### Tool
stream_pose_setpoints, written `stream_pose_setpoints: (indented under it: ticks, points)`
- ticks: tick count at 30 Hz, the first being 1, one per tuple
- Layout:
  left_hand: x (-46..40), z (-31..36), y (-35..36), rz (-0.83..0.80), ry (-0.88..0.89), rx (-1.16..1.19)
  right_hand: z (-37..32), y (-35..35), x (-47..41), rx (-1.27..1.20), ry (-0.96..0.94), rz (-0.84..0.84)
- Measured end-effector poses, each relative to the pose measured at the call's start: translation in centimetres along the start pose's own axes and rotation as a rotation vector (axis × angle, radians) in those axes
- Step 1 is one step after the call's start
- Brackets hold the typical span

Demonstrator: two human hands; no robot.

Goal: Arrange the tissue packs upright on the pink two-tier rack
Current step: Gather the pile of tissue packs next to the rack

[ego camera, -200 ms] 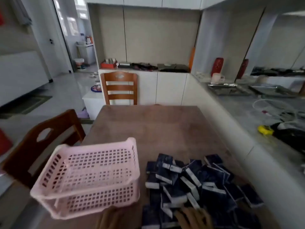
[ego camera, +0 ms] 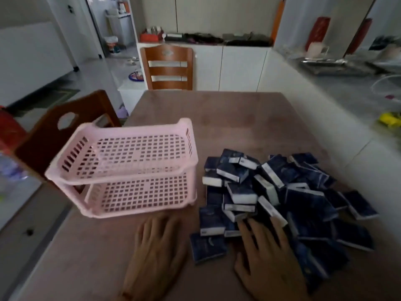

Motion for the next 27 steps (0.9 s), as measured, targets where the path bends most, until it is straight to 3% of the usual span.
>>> stream_pose_setpoints:
  ticks: [6, 14, 20, 27]
  points:
    - [1.6, 1.2, 0.4, 0.024, 0.158, -0.094, -0.8, 0.3, 1.8, 0.049, -0.017, 0.080]
    - [1.9, 0.0, 3.6, -0.022, 0.146, -0.129, -1.1, 0.7, 2.7, 0.188, -0.047, 0.220]
    - [3.6, 1.0, 2.3, -0.123, 0.105, -0.066, -1.6, -0.1, 3.1, 0.168, -0.060, 0.254]
    - [4.1, 1.2, 2.0, -0.110, 0.109, -0.103, -1.6, -0.3, 3.4, 0.139, -0.073, 0.309]
Point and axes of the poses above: each hand's wrist, its own x-axis away from the middle knuckle, its own y-axis out of the palm, z = x × y, the point moved 10 cm from there along -x, towards the middle knuckle, and after that the axes turned 14 degrees about z, right-handed, at the moved point
